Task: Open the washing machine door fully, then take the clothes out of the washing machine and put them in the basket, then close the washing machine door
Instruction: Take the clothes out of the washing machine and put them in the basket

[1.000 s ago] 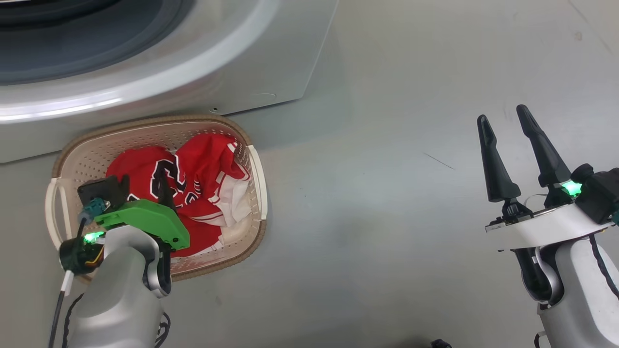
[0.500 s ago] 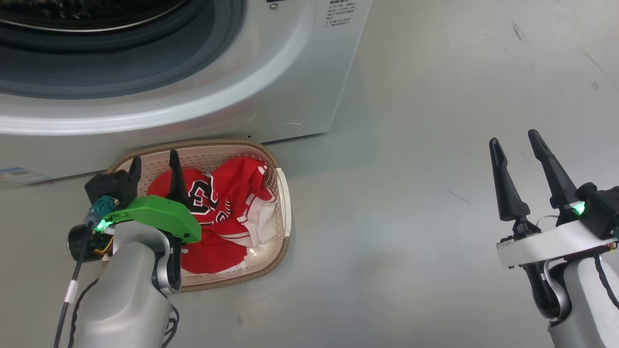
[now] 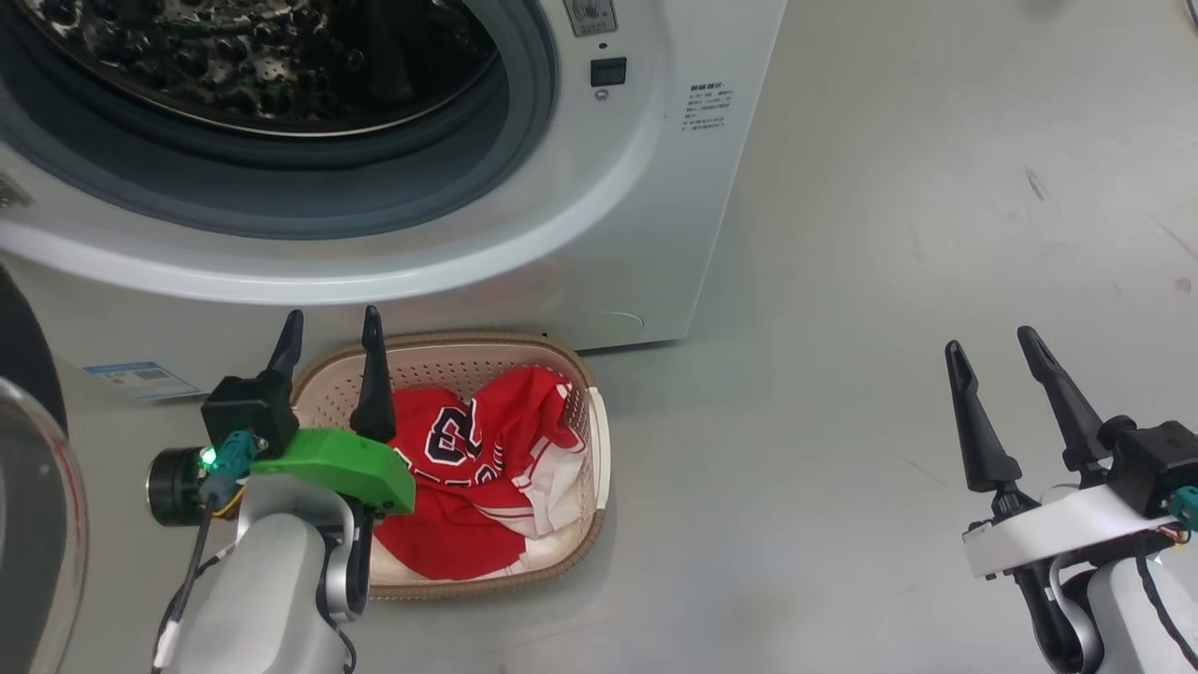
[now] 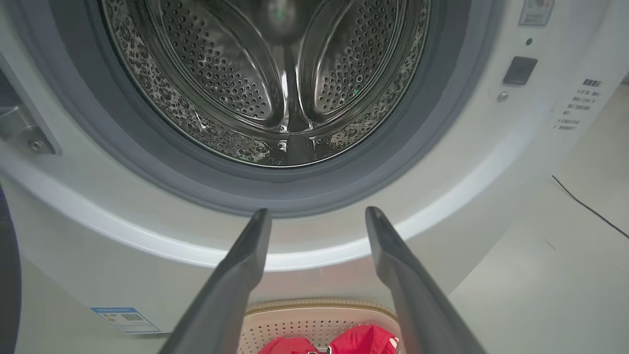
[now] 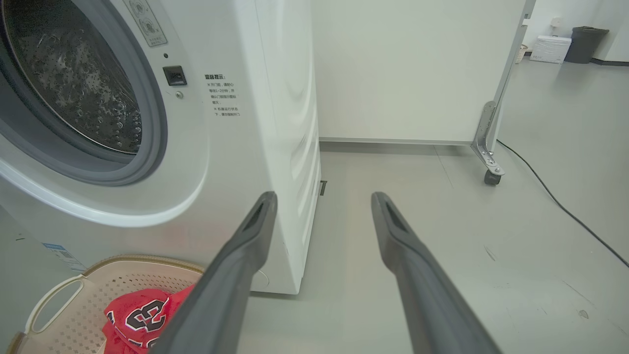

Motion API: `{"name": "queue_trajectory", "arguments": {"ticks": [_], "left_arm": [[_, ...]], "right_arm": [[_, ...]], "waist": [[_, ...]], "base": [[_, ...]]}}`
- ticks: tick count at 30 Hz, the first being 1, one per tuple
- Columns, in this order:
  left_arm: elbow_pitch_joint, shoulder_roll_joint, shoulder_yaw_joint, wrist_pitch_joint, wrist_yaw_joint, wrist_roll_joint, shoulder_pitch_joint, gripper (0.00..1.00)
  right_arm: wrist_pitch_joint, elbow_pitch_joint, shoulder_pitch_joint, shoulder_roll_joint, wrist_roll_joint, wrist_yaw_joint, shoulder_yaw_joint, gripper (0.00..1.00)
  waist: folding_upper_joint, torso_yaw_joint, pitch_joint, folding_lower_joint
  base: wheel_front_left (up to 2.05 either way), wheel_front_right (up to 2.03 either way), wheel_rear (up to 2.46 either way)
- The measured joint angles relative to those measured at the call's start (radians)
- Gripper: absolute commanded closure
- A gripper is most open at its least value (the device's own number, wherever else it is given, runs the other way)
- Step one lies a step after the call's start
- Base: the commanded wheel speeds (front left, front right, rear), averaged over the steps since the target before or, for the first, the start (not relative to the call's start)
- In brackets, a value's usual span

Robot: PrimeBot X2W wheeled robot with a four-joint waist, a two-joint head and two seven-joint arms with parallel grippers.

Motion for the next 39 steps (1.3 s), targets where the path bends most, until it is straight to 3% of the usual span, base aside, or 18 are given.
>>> {"name": "queue_trajectory", "arguments": {"ticks": [15,39], "left_arm": [[-0.170,0.002,-0.018,0.000,0.000,0.093,0.184,0.00],[-0.281,0.011,-0.019,0.006,0.000,0.141,0.382,0.00]], "right_arm": [[0.000,0.004,0.071,0.026,-0.021,-0.023,0.019,0.00],[0.001,-0.009,0.161,0.056,-0.038,-0.064,0.033,0.00]], "waist": [[0.0000,0.044,-0.140,0.0000],[0.0000,0.055,-0.248,0.0000]], "base": [[0.00,0.00,0.00],[0.00,0.00,0.00]]}}
